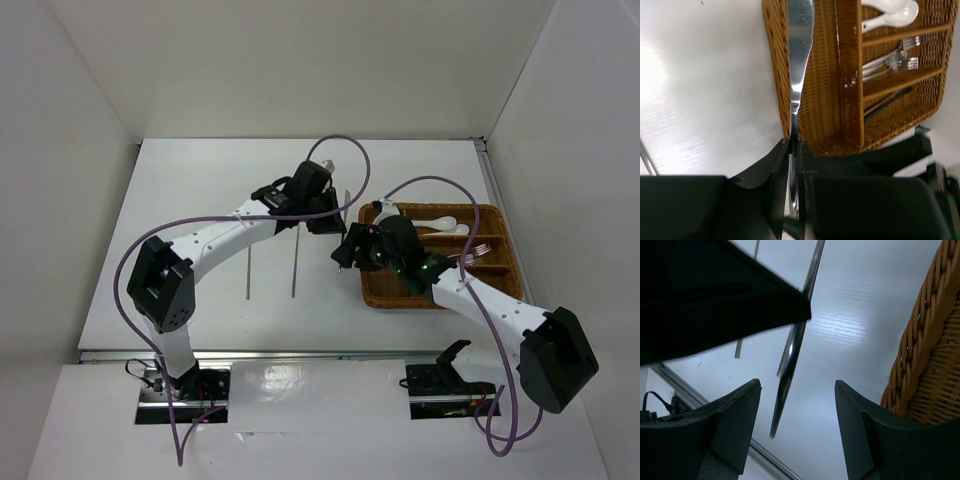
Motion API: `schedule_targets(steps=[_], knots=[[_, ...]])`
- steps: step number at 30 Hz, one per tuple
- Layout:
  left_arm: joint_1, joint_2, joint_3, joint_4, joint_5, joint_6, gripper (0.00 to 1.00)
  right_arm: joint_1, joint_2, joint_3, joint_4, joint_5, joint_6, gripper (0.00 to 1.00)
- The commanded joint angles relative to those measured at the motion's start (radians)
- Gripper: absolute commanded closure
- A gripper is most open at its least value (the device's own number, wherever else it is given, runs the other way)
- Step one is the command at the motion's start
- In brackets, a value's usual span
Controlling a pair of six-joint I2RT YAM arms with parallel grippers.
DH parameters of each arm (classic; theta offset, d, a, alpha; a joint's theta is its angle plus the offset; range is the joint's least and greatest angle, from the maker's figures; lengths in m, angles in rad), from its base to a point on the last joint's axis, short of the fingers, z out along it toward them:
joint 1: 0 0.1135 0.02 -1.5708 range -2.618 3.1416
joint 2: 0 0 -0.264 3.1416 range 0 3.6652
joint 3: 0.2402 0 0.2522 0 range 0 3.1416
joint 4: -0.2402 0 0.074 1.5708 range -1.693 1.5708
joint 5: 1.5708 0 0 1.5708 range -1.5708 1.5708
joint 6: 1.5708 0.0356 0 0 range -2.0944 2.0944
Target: Sort the eating utensils into containers
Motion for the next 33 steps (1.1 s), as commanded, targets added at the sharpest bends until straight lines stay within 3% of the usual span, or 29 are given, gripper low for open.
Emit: schedule_targets(steps=[1,3,6,9,11,14,18,19,21,27,33], knots=[[-0.014,-0.071,-0.050,0.061,0.052,-0.027,0.86,0.011,0.031,0.067,0.078,0.038,0.000,0.33],[-0.014,-0.082,-0.061,0.061,0.052,-0.027,0.86,0.011,0.046,0.076,0.067,0.072,0.009,0.36],[-0.014,-0.091,-0.070,0.061,0.066,-0.027,0.86,0.011,0.059,0.085,0.052,0.083,0.009,0.50],[-0.014,-0.091,-0.079,0.073,0.080,-0.027,0.86,0.011,0.080,0.085,0.052,0.104,0.047,0.84],[-0.014,-0.102,-0.099,0.073,0.100,-0.018,0.86,0.011,0.111,0.118,0.000,0.117,0.058,0.98],[-0.014,-0.113,-0.099,0.084,0.088,0.005,0.83,0.011,0.143,0.159,-0.080,0.164,0.106,1.00],[-0.002,-0.123,-0.062,-0.001,-0.001,0.042,0.65,0.011,0.117,0.182,-0.224,0.375,0.266,1.00],[0.018,-0.148,-0.062,-0.025,-0.018,0.052,0.56,0.011,0.097,0.182,-0.274,0.425,0.309,1.00],[0.047,-0.171,-0.073,-0.037,-0.041,0.063,0.49,-0.010,0.077,0.207,-0.414,0.500,0.380,1.00],[0.152,-0.240,-0.166,-0.057,-0.084,0.095,0.43,-0.130,-0.007,0.231,-0.809,0.721,0.781,1.00],[0.196,-0.258,-0.232,-0.057,-0.037,0.105,0.43,-0.286,-0.050,0.171,-0.973,0.761,0.922,1.00]])
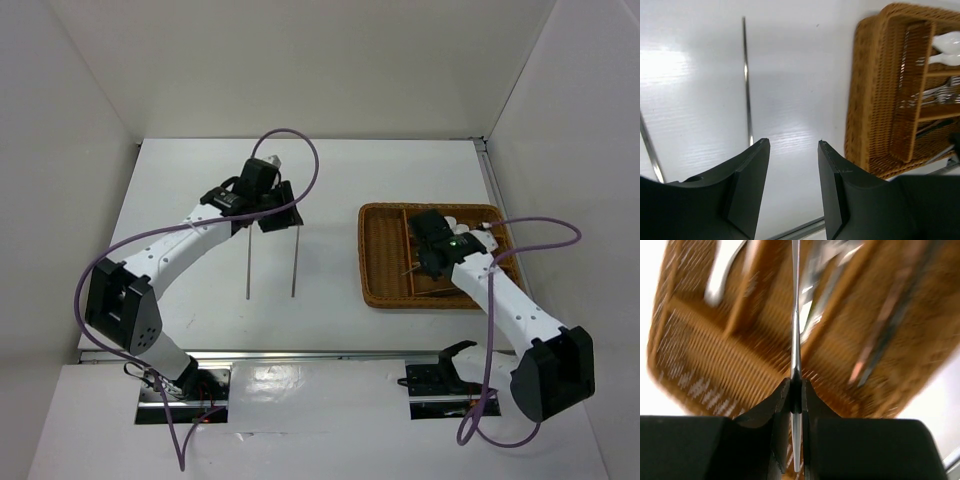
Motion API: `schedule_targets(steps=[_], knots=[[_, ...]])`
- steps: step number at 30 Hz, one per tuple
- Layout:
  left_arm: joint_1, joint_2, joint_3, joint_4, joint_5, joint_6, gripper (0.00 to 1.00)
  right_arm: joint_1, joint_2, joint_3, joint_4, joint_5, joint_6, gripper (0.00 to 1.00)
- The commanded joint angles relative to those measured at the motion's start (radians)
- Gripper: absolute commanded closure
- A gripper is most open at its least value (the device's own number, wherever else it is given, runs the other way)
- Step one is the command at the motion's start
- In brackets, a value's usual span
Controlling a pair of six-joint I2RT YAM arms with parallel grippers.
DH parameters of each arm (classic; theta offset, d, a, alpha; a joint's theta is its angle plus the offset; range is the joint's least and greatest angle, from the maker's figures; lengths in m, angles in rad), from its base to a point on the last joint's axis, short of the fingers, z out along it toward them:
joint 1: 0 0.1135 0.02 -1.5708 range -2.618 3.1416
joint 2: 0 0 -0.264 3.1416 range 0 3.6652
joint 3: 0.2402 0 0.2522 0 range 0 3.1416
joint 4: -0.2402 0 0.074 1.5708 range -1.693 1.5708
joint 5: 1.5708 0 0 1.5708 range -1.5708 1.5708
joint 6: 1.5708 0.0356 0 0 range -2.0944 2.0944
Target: Sort the eating utensils into containers
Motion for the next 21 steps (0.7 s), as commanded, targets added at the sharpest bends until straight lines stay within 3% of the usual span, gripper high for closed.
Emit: schedule_targets(steps=[1,14,18,21], knots=[[0.012,-0.021,-0.037,-0.003,0.027,0.038,0.43,-0.060,-0.031,-0.026,-0.152,0.112,0.142,1.00],[0.012,-0.031,-0.055,-0.012,0.039,0.065,0.43,-0.094,0.010,-0.101,-0.188,0.190,0.282,0.98],[0.012,-0.050,-0.086,-0.012,0.039,0.065,0.43,-0.094,0.048,-0.080,-0.201,0.190,0.282,0.88],[0.012,-0.051,-0.098,-0.012,0.039,0.065,0.43,-0.094,0.073,-0.038,-0.227,0.163,0.282,0.62]])
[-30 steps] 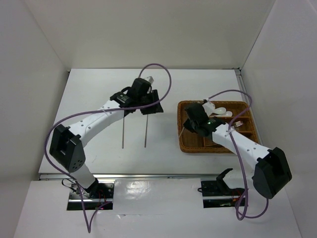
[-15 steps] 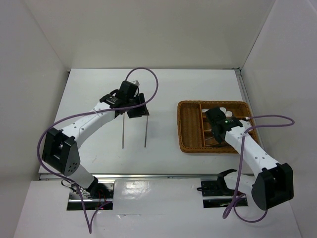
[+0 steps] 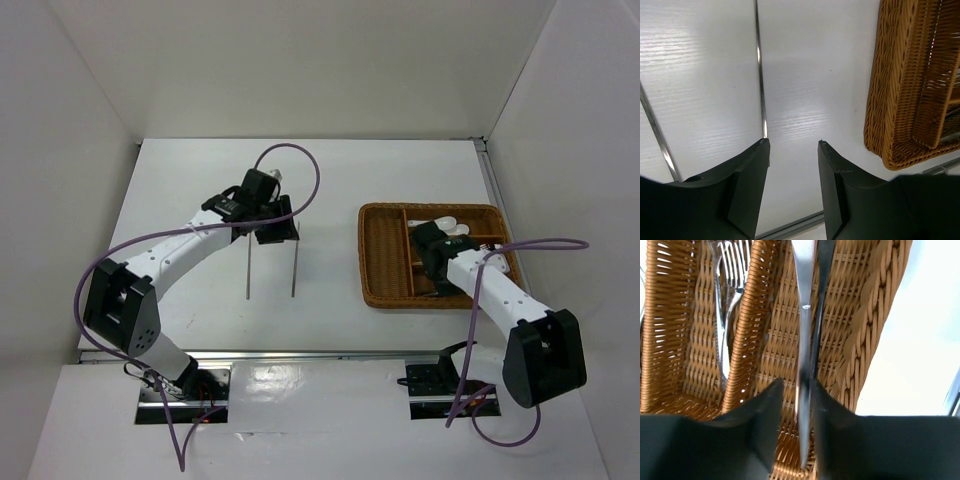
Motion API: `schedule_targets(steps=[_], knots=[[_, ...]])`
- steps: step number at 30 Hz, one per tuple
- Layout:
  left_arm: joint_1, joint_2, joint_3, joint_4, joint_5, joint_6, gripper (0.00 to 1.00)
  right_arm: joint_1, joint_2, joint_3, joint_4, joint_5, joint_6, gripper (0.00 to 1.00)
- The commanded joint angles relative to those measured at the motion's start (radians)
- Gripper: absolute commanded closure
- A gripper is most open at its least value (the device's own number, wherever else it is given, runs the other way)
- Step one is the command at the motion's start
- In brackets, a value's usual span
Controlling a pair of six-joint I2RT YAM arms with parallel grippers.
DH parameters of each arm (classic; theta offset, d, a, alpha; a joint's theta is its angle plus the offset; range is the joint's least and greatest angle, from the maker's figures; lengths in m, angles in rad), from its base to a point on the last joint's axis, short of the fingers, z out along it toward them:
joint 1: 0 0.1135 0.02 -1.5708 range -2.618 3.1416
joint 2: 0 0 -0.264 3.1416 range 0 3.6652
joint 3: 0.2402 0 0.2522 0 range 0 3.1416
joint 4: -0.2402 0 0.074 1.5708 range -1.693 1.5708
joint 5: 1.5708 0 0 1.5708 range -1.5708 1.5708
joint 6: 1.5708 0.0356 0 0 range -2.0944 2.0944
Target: Sort the eating utensils into containers
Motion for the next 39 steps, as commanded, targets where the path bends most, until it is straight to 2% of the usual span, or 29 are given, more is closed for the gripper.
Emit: schedule_targets(steps=[1,3,6,10,16,20,25,32,39], knots=[[0.006,-0.040,-0.020,0.009,0.011,0.018,0.43,-0.005,0.012,0.069,-0.072,0.042,0.011,0.56],[0.006,-0.040,-0.043,0.009,-0.011,0.018,0.44,-0.005,0.012,0.115,-0.072,0.013,-0.047,0.47],[0.006,-0.040,-0.079,0.009,-0.024,0.027,0.44,-0.005,0.012,0.173,-0.063,-0.010,-0.139,0.43],[0.006,-0.040,-0.125,0.029,-0.044,0.057,0.44,0.006,-0.028,0.234,-0.005,-0.065,-0.283,0.43],[-0.059,0.057,-0.112,0.042,-0.167,0.090,0.44,0.112,-0.121,0.185,0.302,-0.165,-0.581,0.43],[-0.105,0.116,-0.065,0.042,-0.242,0.090,0.45,0.162,-0.131,0.159,0.368,-0.176,-0.613,0.43],[-0.139,0.182,-0.028,0.042,-0.291,0.090,0.45,0.195,-0.103,0.159,0.350,-0.167,-0.613,0.43],[-0.166,0.270,0.004,0.042,-0.313,0.090,0.45,0.204,-0.128,0.158,0.340,-0.147,-0.604,0.43],[-0.166,0.337,0.036,0.033,-0.324,0.090,0.49,0.204,-0.157,0.127,0.405,-0.159,-0.653,0.43]])
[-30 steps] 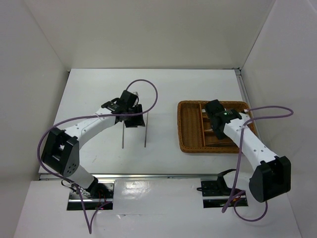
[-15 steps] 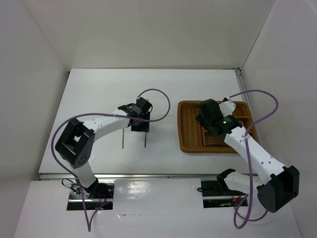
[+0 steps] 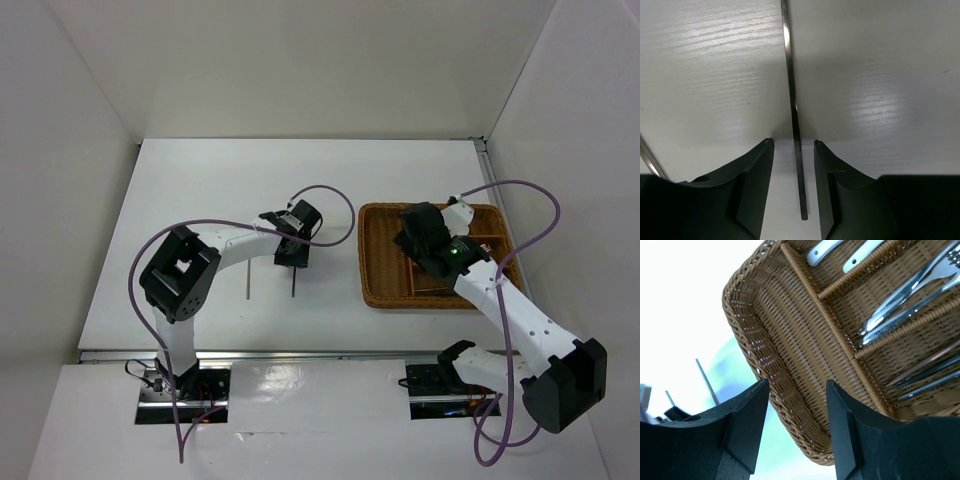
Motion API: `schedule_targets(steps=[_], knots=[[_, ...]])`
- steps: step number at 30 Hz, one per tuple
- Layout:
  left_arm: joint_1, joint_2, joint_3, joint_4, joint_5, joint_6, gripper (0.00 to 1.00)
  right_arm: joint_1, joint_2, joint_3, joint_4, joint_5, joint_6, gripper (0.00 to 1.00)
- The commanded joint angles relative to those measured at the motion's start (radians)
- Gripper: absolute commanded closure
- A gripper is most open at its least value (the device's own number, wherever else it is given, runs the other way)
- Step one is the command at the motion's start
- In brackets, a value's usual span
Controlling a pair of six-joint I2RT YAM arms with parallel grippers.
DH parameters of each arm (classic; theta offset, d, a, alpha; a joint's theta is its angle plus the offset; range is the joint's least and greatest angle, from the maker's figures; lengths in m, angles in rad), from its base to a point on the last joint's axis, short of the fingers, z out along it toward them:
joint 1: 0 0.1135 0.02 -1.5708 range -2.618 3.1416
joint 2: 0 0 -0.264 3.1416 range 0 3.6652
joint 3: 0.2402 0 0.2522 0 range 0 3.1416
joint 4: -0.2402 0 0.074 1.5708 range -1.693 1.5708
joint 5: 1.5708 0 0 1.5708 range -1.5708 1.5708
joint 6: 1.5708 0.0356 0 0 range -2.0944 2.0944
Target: Sort the eating utensils into containers
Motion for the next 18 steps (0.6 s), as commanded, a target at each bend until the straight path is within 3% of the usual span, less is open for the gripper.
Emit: schedule_targets(steps=[1,11,14,18], knots=[[-0.003,0.031,0.040,0.002,-0.024,0.011,0.49,0.009,-0.025,-0.018,0.078,0.008,-0.038,0.43],[-0.003,0.111,0.077,-0.007,0.003,-0.007,0.66,0.009,-0.025,-0.018,0.142,-0.001,-0.129,0.43],[-0.003,0.140,0.089,-0.017,0.023,-0.016,0.76,0.009,-0.025,-0.036,0.209,-0.045,-0.199,0.43],[-0.003,0.149,0.089,-0.017,0.045,-0.036,0.79,0.018,-0.058,-0.074,0.302,-0.191,-0.340,0.43]])
